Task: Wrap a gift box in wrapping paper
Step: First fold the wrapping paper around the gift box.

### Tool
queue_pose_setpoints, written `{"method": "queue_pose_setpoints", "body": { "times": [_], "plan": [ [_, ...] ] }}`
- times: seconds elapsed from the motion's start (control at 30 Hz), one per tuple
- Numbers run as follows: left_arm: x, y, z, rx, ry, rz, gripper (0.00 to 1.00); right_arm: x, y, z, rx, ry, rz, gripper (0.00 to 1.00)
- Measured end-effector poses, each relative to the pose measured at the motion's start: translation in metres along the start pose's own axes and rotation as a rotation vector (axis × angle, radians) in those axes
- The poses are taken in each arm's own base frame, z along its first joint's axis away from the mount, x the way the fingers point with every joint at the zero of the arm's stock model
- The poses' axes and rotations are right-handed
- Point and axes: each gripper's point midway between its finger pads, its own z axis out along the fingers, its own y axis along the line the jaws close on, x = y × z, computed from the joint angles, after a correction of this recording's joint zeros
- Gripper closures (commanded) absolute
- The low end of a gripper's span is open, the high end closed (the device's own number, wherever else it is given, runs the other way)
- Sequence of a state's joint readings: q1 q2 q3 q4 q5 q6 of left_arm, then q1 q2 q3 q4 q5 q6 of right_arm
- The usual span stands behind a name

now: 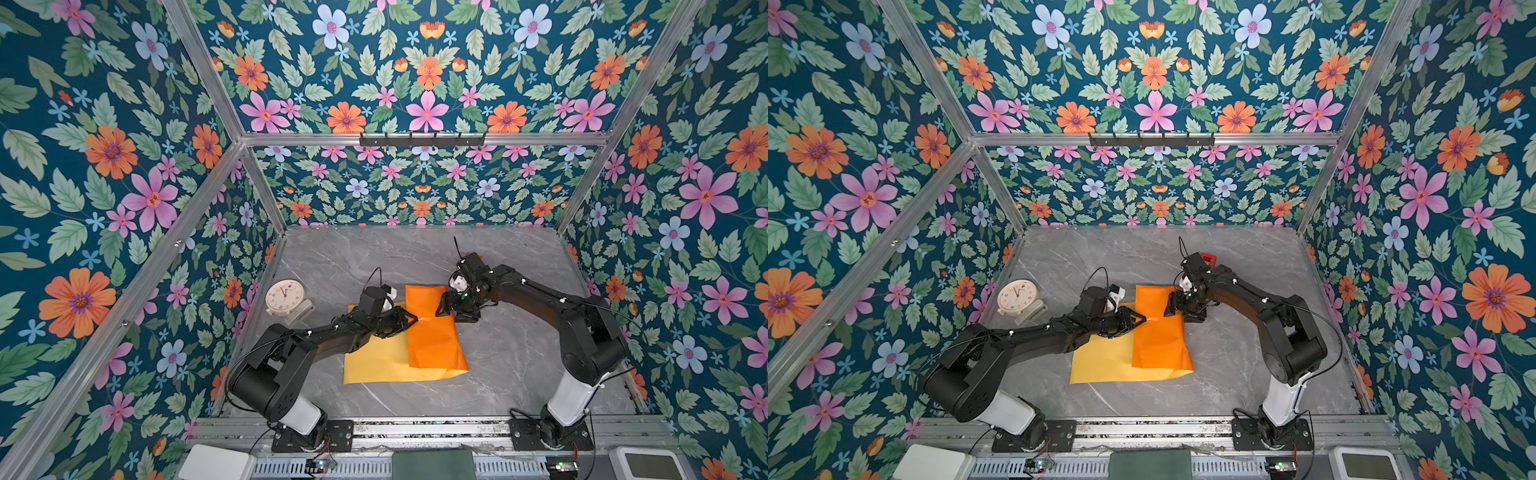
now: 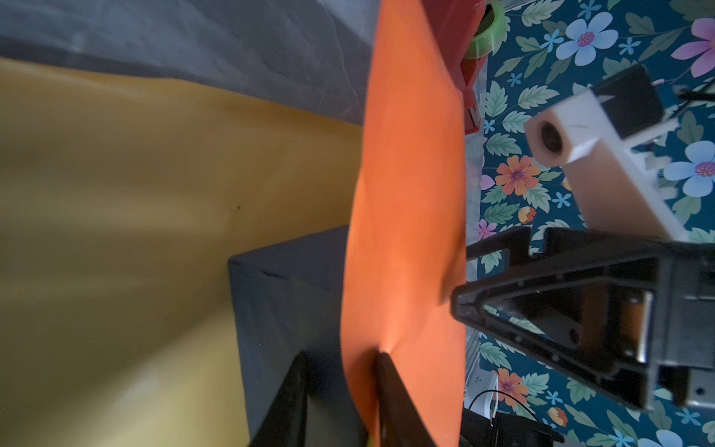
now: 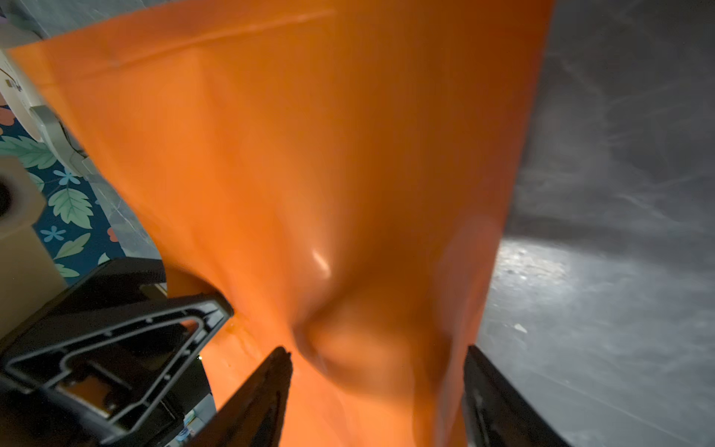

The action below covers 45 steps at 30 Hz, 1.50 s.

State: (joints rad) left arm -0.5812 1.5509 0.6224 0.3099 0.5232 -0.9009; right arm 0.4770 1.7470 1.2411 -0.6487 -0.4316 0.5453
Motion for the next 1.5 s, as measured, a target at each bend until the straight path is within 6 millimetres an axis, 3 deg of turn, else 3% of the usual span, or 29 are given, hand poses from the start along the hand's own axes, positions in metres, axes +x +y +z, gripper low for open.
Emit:
{"method": "queue_pose_setpoints", "body": {
  "times": [0.1, 0.3, 0.73, 0.83, 1.03, 1.17, 1.3, 1.5],
  "plan": [
    [0.0, 0.0, 0.0, -0.001, -0.003, 0.006, 0.82, 0.007, -0.01, -0.011, 0.018, -0.018, 0.01, 0.2],
    [0.002, 0.003, 0.0, -0.007, 0.001, 0.011, 0.82, 0.029, -0.014, -0.008, -0.02, 0.021, 0.03, 0.17],
    [0.0, 0.0, 0.0, -0.006, 0.001, 0.019, 0.8, 0.021, -0.013, 0.018, -0.077, 0.066, 0.079, 0.18],
    [-0.001, -0.001, 0.0, -0.009, 0.004, 0.02, 0.74, 0.023, -0.014, 0.021, -0.089, 0.066, 0.074, 0.18],
    [-0.004, 0.002, -0.007, -0.068, 0.002, 0.017, 0.45, 0.029, -0.018, 0.027, -0.117, 0.066, 0.068, 0.18],
    [-0.015, 0.008, -0.023, -0.129, -0.04, 0.014, 0.38, 0.03, -0.018, 0.031, -0.133, 0.064, 0.063, 0.17],
    [-0.03, 0.014, -0.052, -0.165, -0.115, 0.011, 0.36, 0.031, -0.019, 0.032, -0.128, 0.061, 0.064, 0.15],
    [-0.033, 0.055, -0.102, -0.323, -0.214, -0.036, 0.34, 0.03, -0.021, 0.031, -0.119, 0.054, 0.061, 0.15]
  ]
}}
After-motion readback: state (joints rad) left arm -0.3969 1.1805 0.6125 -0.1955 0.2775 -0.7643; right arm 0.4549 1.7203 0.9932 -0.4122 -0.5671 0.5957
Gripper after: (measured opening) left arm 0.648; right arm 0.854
